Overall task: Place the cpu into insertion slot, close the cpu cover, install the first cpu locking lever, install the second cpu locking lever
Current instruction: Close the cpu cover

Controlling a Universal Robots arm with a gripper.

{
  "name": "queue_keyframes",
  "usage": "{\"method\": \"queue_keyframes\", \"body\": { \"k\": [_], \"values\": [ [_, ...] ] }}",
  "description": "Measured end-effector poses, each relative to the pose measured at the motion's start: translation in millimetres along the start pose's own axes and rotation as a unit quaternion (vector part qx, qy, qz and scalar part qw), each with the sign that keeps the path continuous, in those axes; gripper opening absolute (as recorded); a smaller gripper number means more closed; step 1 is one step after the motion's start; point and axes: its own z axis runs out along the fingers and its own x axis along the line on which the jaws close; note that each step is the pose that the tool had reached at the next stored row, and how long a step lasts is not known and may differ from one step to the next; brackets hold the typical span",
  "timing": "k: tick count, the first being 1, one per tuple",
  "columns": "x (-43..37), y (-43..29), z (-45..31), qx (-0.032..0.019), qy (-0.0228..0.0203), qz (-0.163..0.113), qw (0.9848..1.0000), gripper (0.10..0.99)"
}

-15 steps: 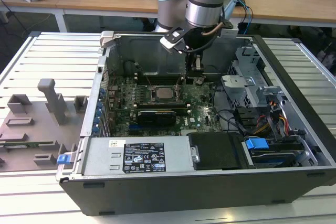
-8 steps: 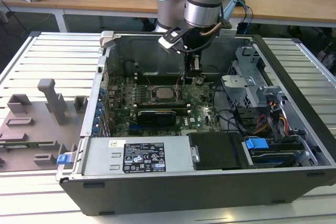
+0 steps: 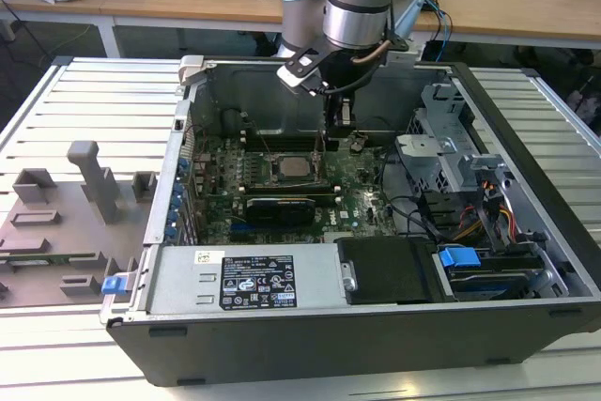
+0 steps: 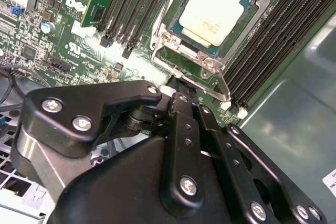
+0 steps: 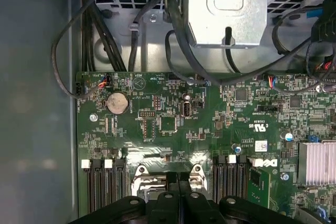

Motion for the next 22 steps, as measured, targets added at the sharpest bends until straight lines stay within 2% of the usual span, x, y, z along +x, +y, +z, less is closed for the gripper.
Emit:
{"method": "queue_keyframes", "body": {
  "k": [6,13,22],
  "values": [
    [0.0,-4.5,0.3,0.0,-0.0001,0.0,1.0,0.106],
    [0.0,-13.6,1.4,0.0,-0.0001,0.0,1.0,0.106],
    [0.1,-17.9,4.2,0.0,0.0,0.0,1.0,0.106]
  ]
}}
